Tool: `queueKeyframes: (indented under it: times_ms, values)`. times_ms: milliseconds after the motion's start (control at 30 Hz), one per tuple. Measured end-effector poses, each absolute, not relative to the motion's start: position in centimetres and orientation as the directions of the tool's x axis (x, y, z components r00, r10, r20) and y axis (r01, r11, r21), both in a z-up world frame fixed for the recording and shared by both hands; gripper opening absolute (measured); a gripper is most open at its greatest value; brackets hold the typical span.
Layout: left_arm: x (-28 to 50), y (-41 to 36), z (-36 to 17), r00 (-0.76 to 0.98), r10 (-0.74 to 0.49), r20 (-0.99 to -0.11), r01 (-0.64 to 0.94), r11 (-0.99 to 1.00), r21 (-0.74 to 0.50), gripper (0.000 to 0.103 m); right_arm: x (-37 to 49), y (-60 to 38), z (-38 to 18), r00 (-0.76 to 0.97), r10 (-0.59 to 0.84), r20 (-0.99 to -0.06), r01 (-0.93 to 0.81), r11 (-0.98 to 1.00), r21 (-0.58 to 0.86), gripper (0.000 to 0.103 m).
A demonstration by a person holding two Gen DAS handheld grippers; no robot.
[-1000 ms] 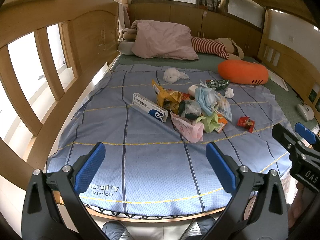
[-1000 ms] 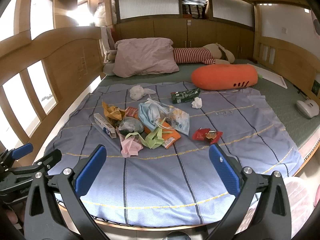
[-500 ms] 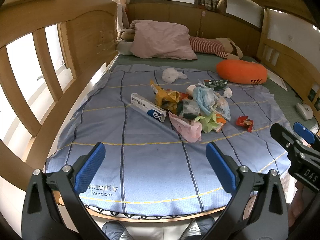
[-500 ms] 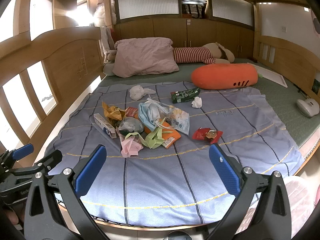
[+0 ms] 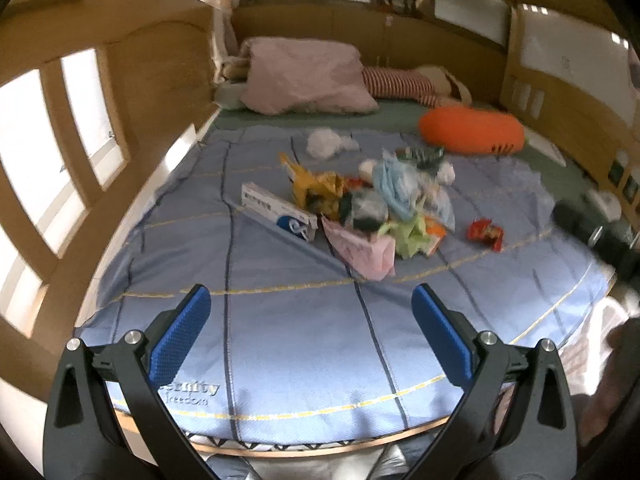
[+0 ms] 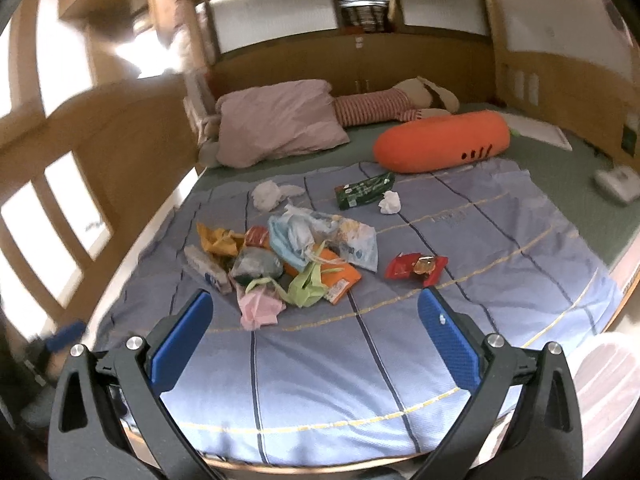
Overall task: Collect trash
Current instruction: 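Grasp the pink tissue with the left tool while the right grasps the green paper crane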
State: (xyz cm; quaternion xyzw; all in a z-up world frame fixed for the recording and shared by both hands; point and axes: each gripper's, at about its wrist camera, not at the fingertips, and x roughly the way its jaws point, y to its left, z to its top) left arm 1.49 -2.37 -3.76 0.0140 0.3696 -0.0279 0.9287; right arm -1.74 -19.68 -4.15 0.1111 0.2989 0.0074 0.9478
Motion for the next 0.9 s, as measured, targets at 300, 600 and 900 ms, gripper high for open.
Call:
queueKeyframes:
  times_ms: [300,600,900]
  values:
    - [5.9,-6.2,-7.2,0.675,-0.066,-0.735,0.122,0.992,0.023,0.099,0.1,-23.0,-5.4,0.855,0.154,-0.494,0.069,0.913,0.403,0.101]
    - [14.0,-8.1,-11.6,0.595,-0.108,-0.796,0.123,0.991,-0.043,0.05,2.9,-23.4,-7.8,0.765,0.206,-0.61,0.135,0.876,0.464,0.099]
    - [10.8,-4.1,-6.5,0.597,-0.159,-0.786,0.19,0.98,-0.054,0.015,10.7,-22.0,-13.6,0.566,0.363,-0.741,0.175,0.825,0.537,0.078]
